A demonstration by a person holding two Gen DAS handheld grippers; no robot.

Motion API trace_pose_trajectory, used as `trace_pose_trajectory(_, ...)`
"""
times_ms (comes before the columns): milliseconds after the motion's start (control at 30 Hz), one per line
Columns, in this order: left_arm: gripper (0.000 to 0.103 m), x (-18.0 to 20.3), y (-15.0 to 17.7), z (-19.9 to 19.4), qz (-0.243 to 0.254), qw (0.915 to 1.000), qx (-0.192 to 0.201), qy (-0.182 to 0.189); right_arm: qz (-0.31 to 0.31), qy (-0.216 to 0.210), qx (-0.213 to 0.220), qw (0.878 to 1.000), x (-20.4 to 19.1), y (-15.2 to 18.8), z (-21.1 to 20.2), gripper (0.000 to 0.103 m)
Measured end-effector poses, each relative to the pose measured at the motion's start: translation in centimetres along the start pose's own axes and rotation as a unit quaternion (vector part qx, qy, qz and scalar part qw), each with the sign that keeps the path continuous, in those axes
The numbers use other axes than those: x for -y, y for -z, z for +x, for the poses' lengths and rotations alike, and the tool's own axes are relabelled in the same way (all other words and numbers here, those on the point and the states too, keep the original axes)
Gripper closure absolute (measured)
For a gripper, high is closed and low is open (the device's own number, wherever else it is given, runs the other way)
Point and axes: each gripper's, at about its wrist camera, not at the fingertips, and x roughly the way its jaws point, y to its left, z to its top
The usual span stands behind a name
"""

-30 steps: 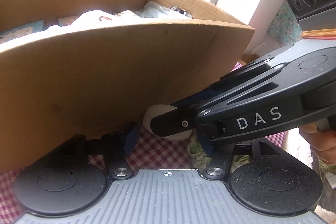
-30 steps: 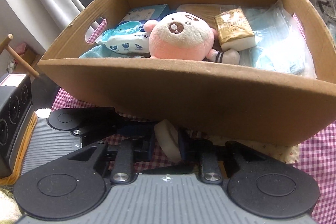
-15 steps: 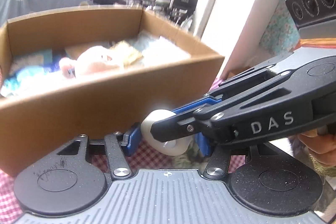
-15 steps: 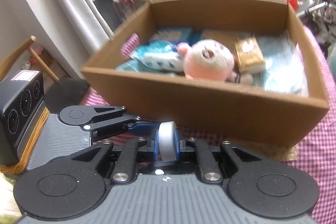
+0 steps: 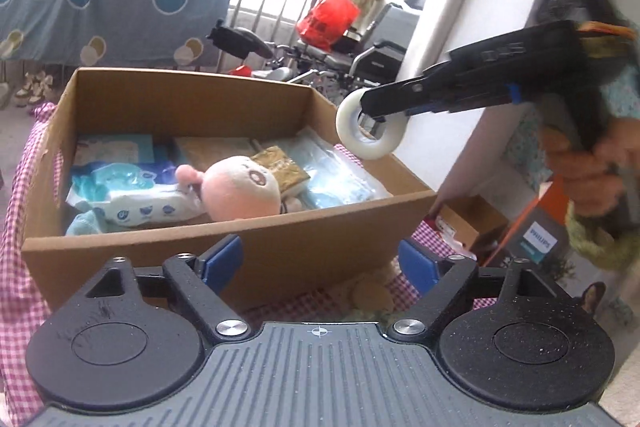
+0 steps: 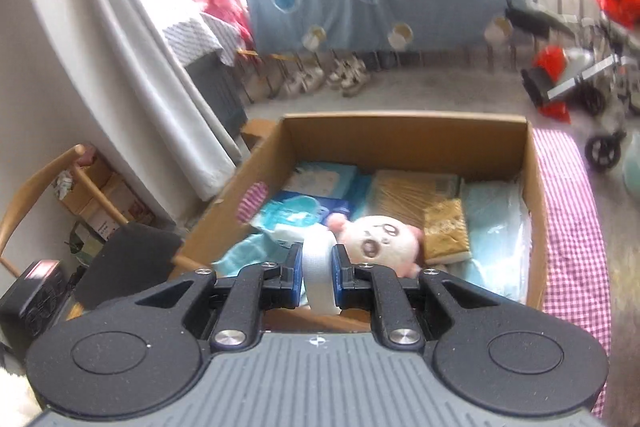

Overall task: Organize soft objects
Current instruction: 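Carry the tape roll into the box and open the right gripper, then move the right gripper to the green scrunchie and close on it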

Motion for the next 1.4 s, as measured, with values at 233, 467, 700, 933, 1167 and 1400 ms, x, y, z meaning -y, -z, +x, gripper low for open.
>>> trace_pose_trajectory(233, 0.003, -2.0, 0.3, -0.2, -0.012, 0.9999, -0.005, 0.004, 0.079, 0.012, -0.192, 0.978, 6.9, -2.1, 10.2, 0.087)
trace_pose_trajectory(467, 0.002, -3.0, 0.0, 0.6, -0.028, 0.9995, -0.009, 0.014, 0.096, 0.028, -0.312, 0.945, 9.3, -0.2, 15.8, 0.086)
trace_pose_trajectory(700, 0.002, -2.5, 0.0, 0.8, -0.020, 0.9994, -0.016, 0.021, 0.060, 0.101, -0.322, 0.939, 9.8, -0.5, 15.7, 0.071)
trace_pose_trajectory(933, 0.002, -2.4, 0.2, 1.0, -0.021, 0.9993, -0.023, 0.019, 0.052, 0.092, -0.271, 0.957, 8.9, -2.3, 13.0, 0.065)
trace_pose_trajectory(1167, 0.002, -1.7, 0.2, -0.1, -0.029, 0.9992, -0.023, 0.014, 0.042, 0.054, -0.142, 0.987, 5.9, -2.4, 4.8, 0.053)
trace_pose_trajectory(1400, 0.002, -0.7, 0.4, -0.3, -0.045, 0.9978, -0.034, 0.035, 0.078, 0.010, -0.030, 0.996, 4.3, 3.4, -3.7, 0.044)
